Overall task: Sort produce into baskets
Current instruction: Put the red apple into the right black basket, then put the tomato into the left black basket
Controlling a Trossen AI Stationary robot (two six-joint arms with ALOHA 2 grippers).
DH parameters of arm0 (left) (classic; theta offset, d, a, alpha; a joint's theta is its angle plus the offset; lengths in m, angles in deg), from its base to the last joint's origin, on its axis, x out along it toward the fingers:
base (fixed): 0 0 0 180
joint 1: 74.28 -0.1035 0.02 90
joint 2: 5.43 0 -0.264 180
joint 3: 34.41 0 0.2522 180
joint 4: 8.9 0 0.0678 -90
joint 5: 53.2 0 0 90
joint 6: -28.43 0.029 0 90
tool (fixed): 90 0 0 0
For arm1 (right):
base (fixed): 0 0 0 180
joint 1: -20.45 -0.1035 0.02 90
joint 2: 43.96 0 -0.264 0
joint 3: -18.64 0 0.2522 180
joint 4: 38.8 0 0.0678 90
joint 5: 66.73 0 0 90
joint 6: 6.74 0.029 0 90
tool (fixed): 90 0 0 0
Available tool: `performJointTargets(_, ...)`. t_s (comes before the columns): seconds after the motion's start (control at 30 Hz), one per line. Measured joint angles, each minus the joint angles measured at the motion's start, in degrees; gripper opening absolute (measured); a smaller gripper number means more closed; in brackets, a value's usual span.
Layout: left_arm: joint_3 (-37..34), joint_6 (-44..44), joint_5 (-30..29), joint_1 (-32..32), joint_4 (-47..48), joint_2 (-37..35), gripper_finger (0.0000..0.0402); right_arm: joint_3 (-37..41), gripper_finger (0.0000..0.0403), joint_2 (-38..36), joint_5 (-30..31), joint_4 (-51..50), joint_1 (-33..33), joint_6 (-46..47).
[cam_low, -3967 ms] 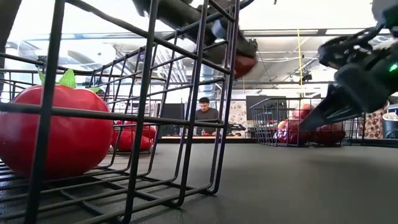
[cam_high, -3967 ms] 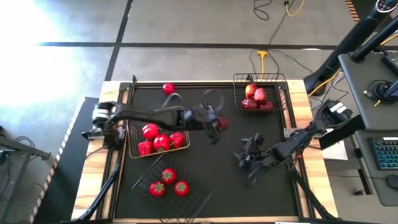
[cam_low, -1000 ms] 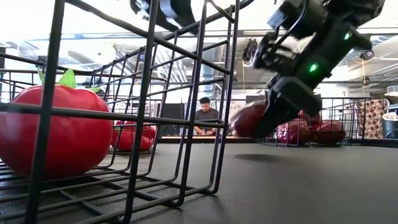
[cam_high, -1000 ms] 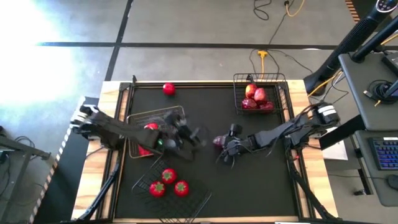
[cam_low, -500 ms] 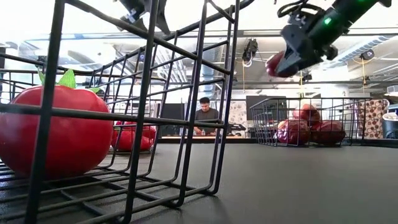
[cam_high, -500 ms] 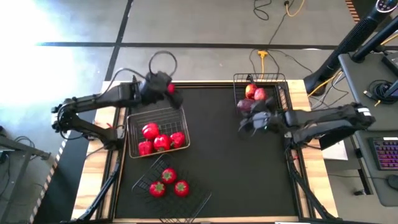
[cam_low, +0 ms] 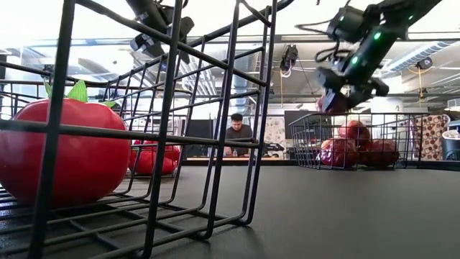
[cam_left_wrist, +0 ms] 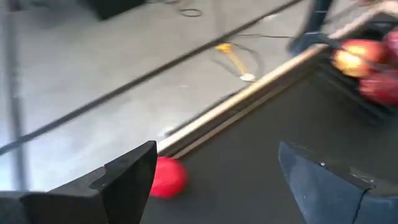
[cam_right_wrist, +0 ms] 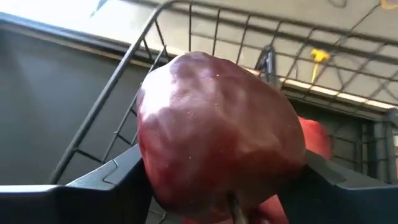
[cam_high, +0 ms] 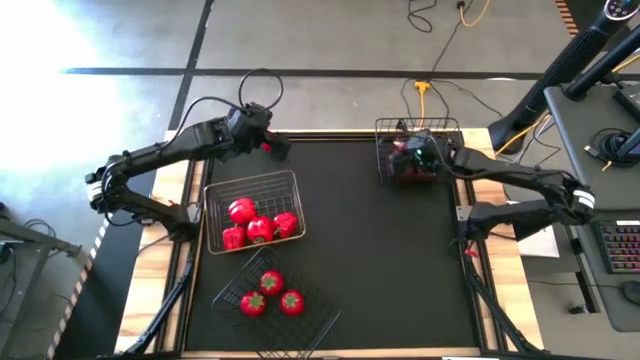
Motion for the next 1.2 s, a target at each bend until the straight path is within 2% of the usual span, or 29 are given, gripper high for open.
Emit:
performJointTargets(0.1, 0.00, -1.54, -7.39, -0.05, 2.75, 0.02, 0.0319, 0.00, 0.0285, 3.65, -3.43, 2.07, 1.76, -2.32)
performJointTargets(0.2, 0.00, -2.17, -12.61, -0.05, 7.07, 0.20, 0.0319, 0.00, 0.0315, 6.71, -1.19, 3.03, 2.10, -4.16)
performJointTargets(0.33, 0.01, -0.57, -12.39, -0.54, 9.87, 0.42, 0.0319, 0.00, 0.0359, 8.48, 2.33, 4.15, 2.16, -6.70)
performJointTargets(0.47, 0.02, 1.76, -10.86, -3.59, 10.19, 0.60, 0.0319, -0.42, 0.0375, 7.79, 2.23, 4.10, 2.06, -10.10)
performJointTargets(0.67, 0.02, 2.87, 0.12, -12.80, 9.45, 1.25, 0.0319, -6.88, 0.0377, 4.88, 2.35, -1.90, 0.84, -12.96)
performJointTargets(0.83, 0.02, 2.92, 6.82, -18.89, 9.17, 3.35, 0.0319, -10.80, 0.0378, 1.00, 1.26, -4.94, -3.86, -8.23)
performJointTargets(1.0, 0.04, 2.99, 12.97, -22.32, 8.06, 7.83, 0.0319, -7.00, 0.0378, -1.97, -0.31, -2.94, -13.64, -2.63)
performJointTargets(1.2, 0.04, 3.20, 16.74, -24.56, 7.46, 13.77, 0.0319, 0.02, 0.0378, -0.07, -0.30, 4.75, -23.35, -0.31)
